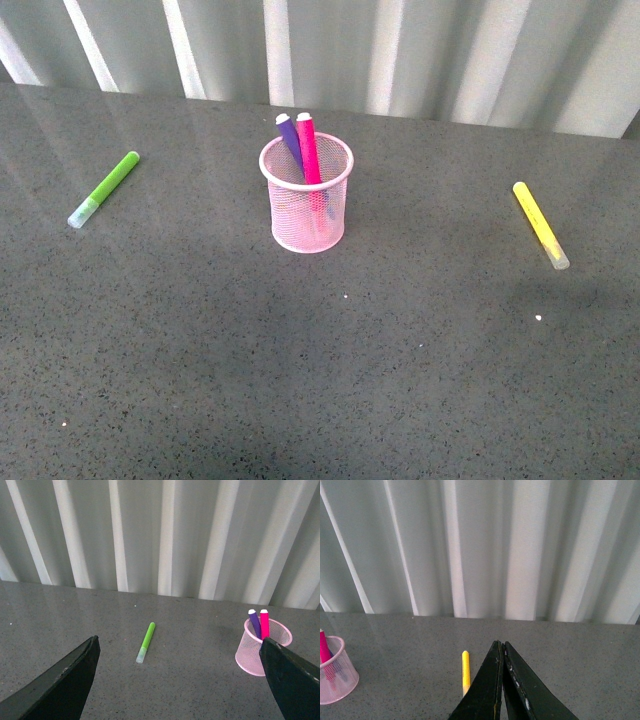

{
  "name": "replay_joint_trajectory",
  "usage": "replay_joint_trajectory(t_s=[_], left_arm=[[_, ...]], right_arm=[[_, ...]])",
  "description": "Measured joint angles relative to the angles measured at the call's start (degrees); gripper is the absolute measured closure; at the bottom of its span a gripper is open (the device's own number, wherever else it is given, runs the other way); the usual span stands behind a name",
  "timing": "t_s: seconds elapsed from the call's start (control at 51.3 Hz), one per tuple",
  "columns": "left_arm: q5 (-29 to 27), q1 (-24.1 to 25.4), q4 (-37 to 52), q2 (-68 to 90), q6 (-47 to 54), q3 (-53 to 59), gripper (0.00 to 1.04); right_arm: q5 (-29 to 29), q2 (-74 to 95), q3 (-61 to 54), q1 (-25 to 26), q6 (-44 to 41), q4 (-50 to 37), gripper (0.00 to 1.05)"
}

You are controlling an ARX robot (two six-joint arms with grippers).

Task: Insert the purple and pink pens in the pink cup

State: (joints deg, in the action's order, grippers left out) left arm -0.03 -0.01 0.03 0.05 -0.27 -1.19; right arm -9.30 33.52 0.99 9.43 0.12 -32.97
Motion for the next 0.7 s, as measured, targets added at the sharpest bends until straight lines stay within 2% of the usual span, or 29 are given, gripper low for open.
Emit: replay_joint_trajectory(t_s=[0.234,0.273,0.331,0.409,0.701], left_arm=[[0.0,0.0,0.0,0.0,0.0,0.0,0.07],[0.0,0.0,0.0,0.0,0.0,0.0,0.07],[0.0,0.0,0.0,0.0,0.0,0.0,0.07],[0.0,0.0,0.0,0.0,0.0,0.0,0.07],[0.0,0.0,0.0,0.0,0.0,0.0,0.07]], right_arm=[[2.7,-7.8,0.0,-2.4,0.0,7.5,1.01],[6.5,-9.6,0.0,-4.8,0.0,9.2,1.01],[8.8,-11.2,0.0,-7.4,0.0,10.7,1.01],[8.8,-13.1,0.0,-9.0,0.0,12.5,1.01],[9.3,-20.5,0.0,-9.2,0.0,19.8,1.01]])
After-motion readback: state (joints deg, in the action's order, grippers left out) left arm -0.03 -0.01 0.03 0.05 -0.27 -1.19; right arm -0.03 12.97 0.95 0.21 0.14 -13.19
